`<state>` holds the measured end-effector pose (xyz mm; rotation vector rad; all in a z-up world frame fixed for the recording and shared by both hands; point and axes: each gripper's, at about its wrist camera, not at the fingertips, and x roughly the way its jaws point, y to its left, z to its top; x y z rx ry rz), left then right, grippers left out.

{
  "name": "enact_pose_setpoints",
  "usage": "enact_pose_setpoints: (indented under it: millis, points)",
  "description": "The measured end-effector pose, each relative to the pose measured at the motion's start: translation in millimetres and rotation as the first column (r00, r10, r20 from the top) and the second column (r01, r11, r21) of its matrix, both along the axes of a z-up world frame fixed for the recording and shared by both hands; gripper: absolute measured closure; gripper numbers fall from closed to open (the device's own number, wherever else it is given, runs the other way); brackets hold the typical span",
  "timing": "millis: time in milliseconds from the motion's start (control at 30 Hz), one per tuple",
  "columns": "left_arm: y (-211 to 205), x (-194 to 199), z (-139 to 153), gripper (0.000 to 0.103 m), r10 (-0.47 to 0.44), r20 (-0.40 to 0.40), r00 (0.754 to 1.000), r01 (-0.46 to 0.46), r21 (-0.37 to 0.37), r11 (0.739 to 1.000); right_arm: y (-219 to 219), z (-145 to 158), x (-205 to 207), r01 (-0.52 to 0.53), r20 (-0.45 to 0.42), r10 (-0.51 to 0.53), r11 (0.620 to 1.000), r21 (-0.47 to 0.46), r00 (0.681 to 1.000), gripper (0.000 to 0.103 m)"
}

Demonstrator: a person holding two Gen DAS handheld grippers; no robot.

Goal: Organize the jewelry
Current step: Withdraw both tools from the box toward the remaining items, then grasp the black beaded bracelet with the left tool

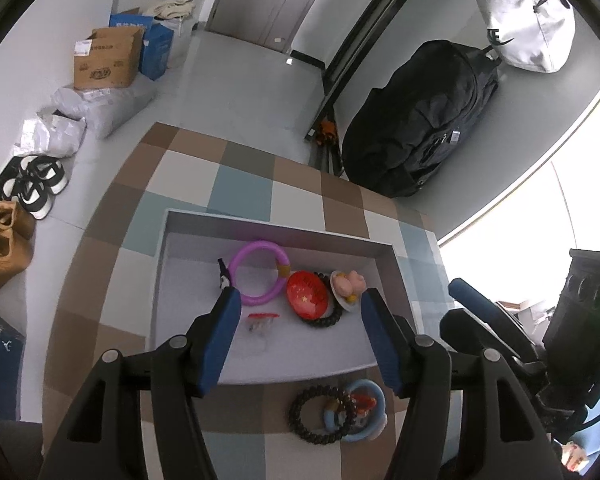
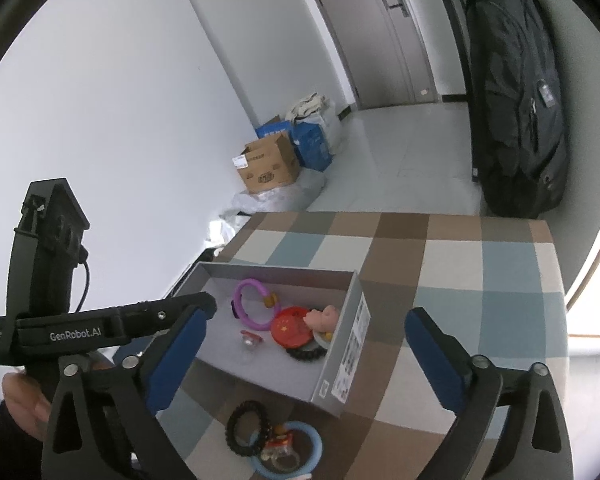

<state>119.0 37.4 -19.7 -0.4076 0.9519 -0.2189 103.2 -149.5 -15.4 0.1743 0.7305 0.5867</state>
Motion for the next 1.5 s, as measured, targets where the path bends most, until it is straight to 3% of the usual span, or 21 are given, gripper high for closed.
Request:
enact_pose_setpoints:
  millis: [167, 267, 700, 1133, 1500]
  points:
    - [-2.4, -17.8, 10.0, 0.028, 0.001, 0.036, 0.999, -0.002, 0.016, 1.000, -2.8, 0.3, -10.7, 0.020, 0.004, -0.020, 1.000, -0.009, 1.000, 0.000]
    - [-3.6, -25.7, 12.1, 0.026, 0.001, 0.052, 0.999, -0.002, 0.022, 1.000, -4.0, -0.7, -17.9, 0.026, 0.002, -0.026, 1.000, -0.014, 1.000, 0.000]
    - [-14.2, -38.8, -9.1, 0.025, -0.076, -0.038, 0.996, 0.075, -0.010, 0.997, -15.4, -7.0, -37.9, 0.075, 0.009, -0.075, 0.995, -0.064, 0.997, 0.000]
    - [-52.1, -46.8, -39.4, 0.025, -0.173, -0.125, 0.977, 0.193, 0.168, 0.967, -39.7, -13.8, -33.1, 0.163, -0.044, -0.164, 0.986, -0.041, 0.985, 0.000]
    - [-58.1, -46.0, -50.5, 0.025, -0.178, -0.156, 0.972, 0.208, 0.208, 0.956, -39.6, -17.1, -32.5, 0.154, -0.069, -0.156, 0.987, -0.042, 0.985, 0.000]
